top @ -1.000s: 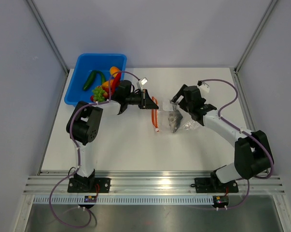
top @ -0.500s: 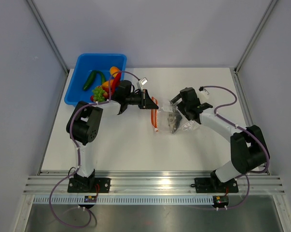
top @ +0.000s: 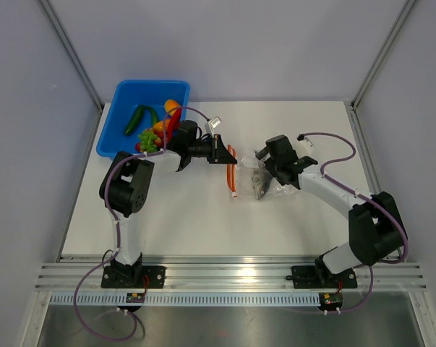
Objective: Open the zip-top bag and remove the fake food
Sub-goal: Pick up the fake fish from the zipper food storage bag.
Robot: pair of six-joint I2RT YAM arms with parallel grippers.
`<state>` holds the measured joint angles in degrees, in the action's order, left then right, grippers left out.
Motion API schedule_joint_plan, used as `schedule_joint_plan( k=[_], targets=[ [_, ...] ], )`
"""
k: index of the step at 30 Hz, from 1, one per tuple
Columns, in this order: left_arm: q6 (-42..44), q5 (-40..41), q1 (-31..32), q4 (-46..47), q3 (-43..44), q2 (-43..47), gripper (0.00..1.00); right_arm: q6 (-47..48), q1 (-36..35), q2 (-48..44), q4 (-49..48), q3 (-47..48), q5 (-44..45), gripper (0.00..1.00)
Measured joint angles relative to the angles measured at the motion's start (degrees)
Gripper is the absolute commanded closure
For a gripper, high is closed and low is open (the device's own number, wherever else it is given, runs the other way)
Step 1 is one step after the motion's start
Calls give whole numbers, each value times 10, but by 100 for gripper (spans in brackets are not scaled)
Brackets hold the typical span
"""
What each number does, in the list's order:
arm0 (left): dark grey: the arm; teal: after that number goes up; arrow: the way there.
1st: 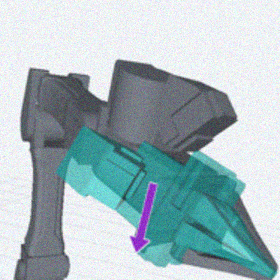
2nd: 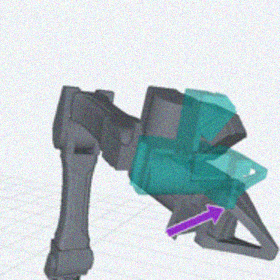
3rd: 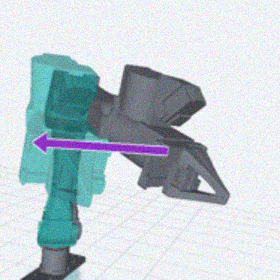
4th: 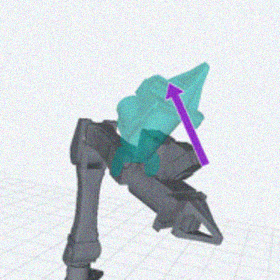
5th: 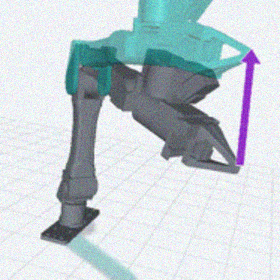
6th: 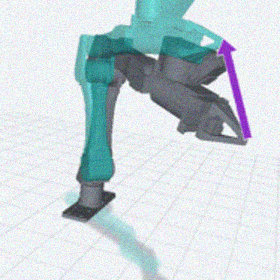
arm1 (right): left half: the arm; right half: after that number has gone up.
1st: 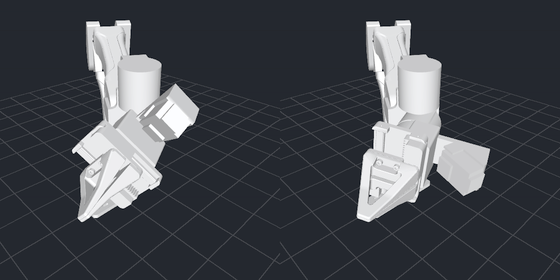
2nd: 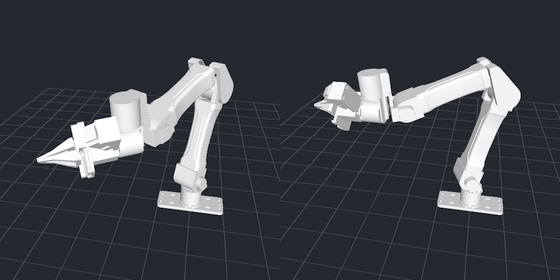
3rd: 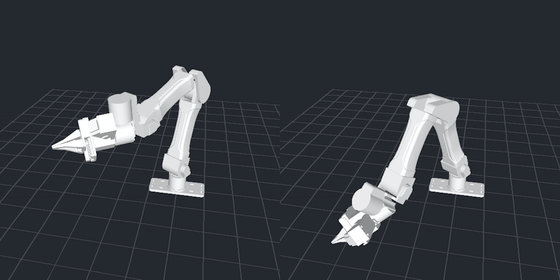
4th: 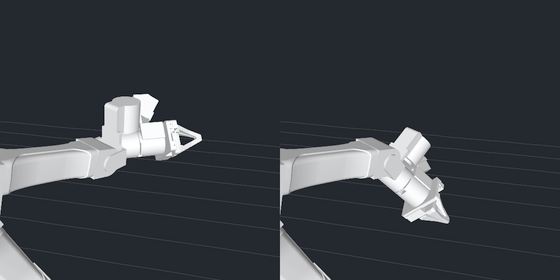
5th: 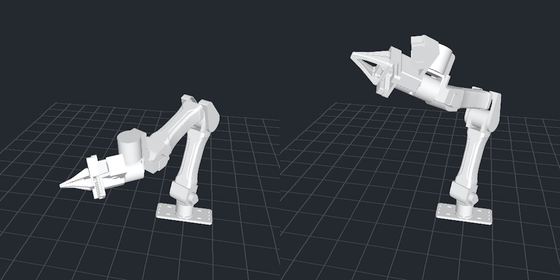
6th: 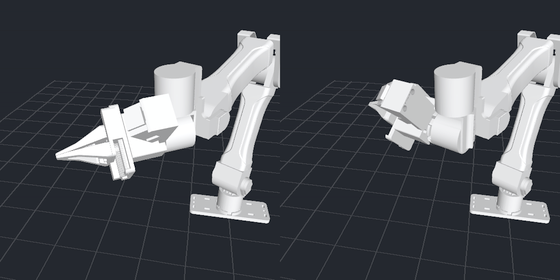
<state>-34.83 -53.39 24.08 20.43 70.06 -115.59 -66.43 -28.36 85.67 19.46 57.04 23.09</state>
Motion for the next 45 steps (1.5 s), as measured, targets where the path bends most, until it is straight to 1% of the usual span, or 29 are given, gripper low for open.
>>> schedule_joint_plan(
  k=[3,6,8,11,13,16,20,24,27,29,31,35,41,45],
  targets=[
    [3,1,0,-3,0,0,100,26,0,-4,-1,-1,6,4],
    [8,1,0,-9,0,0,100,113,0,-22,-11,-1,18,3],
    [13,3,0,-16,0,1,100,190,0,-45,-24,-3,22,2],
    [24,7,0,-25,0,2,100,301,0,-83,-37,-5,23,2],
    [32,10,0,-38,1,2,100,354,0,-97,-35,2,20,2],
    [39,12,-2,-57,9,2,100,427,0,-96,-39,20,-28,1],
    [51,11,-11,-74,25,2,100,529,-1,-63,-42,72,-104,2],
    [69,11,-27,-96,42,2,100,634,-2,-23,-10,139,-128,0],
    [86,11,-35,-123,53,2,100,673,-2,-8,20,158,-130,1],
    [99,11,-38,-146,64,1,100,683,-1,-3,40,156,-147,0],
    [111,12,-39,-162,72,1,100,688,-1,-3,40,141,-166,1],
    [125,10,-42,-185,82,1,100,690,-3,1,55,106,-167,3],
    [135,8,-48,-205,97,-7,97,694,-28,19,64,94,-136,4],
    [139,8,-50,-212,97,-8,97,714,-58,59,61,94,-98,4]
  ],
)
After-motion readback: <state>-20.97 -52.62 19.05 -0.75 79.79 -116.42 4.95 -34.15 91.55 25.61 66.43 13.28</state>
